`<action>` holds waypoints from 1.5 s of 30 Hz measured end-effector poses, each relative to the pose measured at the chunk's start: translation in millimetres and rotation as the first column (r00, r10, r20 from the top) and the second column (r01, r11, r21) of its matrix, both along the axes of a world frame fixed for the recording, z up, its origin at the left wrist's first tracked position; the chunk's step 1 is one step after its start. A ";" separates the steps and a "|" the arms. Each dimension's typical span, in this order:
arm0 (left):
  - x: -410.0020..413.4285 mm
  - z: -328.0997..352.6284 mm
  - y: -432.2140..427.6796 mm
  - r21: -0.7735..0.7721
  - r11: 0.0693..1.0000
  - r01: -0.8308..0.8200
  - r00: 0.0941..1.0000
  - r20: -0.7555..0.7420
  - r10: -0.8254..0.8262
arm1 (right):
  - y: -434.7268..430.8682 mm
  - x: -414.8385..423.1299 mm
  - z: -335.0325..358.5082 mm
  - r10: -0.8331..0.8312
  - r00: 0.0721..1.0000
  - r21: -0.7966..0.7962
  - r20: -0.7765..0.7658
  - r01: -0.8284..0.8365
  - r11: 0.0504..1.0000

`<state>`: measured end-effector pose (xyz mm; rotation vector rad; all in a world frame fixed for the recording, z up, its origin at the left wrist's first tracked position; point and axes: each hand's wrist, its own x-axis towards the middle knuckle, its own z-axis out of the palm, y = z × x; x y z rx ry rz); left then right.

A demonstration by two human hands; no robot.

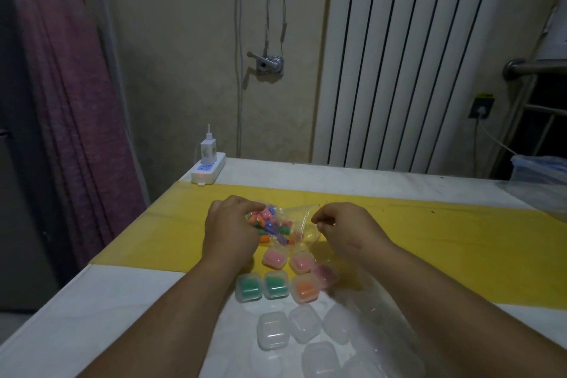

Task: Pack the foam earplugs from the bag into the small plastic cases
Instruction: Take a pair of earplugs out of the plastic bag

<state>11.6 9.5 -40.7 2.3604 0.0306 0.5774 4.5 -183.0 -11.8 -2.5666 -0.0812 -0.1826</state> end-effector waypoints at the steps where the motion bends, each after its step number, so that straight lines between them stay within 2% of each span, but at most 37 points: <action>1: 1.4 -0.9 1.9 -0.006 1.000 -0.021 1.000 -0.021 0.021 | 2.6 6.3 -1.9 0.001 1.000 0.012 -0.009 -0.001 1.000; 6: 8.6 -9.2 7.4 -0.080 0.993 -0.088 0.990 -0.116 0.079 | 21.6 22.9 -7.1 -0.006 0.999 -0.038 -0.039 0.004 0.999; 10: 12.2 -14.3 6.2 -0.045 0.995 -0.091 0.991 -0.106 0.086 | 38.8 31.3 -6.2 -0.029 0.997 -0.094 -0.066 0.023 0.995; 15: 14.4 -17.9 5.2 -0.007 0.992 -0.126 0.988 -0.087 0.125 | 55.7 41.2 -2.4 0.044 0.978 -0.142 -0.204 -0.074 0.987; 22: 18.6 -23.2 7.9 0.008 0.993 -0.120 0.988 -0.098 0.120 | 57.0 47.8 -17.3 0.005 0.981 -0.212 -0.195 -0.047 0.976; 26: 19.2 -23.1 6.8 0.014 0.993 -0.118 0.988 -0.102 0.118 | 52.0 44.2 -20.6 -0.021 0.995 -0.144 -0.096 0.007 0.990; 30: 18.5 -22.0 7.5 0.018 0.991 -0.130 0.983 -0.127 0.131 | 49.1 43.9 -19.6 -0.016 1.000 0.055 -0.012 0.017 0.998; 35: 18.9 -23.3 7.7 0.042 0.992 -0.119 0.987 -0.101 0.123 | 50.3 43.3 -14.9 0.050 0.999 0.056 -0.006 -0.049 0.997; 40: 19.0 -23.7 8.1 0.044 0.993 -0.110 0.988 -0.101 0.114 | 51.5 46.9 -21.3 0.220 0.972 0.104 -0.082 -0.211 0.972; 42: 19.2 -24.6 8.4 0.049 0.993 -0.104 0.989 -0.097 0.109 | 50.9 48.5 -24.1 0.219 0.973 0.104 -0.075 -0.211 0.972; 45: 20.3 -25.9 8.8 0.062 0.993 -0.104 0.990 -0.083 0.109 | 53.1 48.8 -24.4 0.145 0.989 0.124 0.021 -0.146 0.981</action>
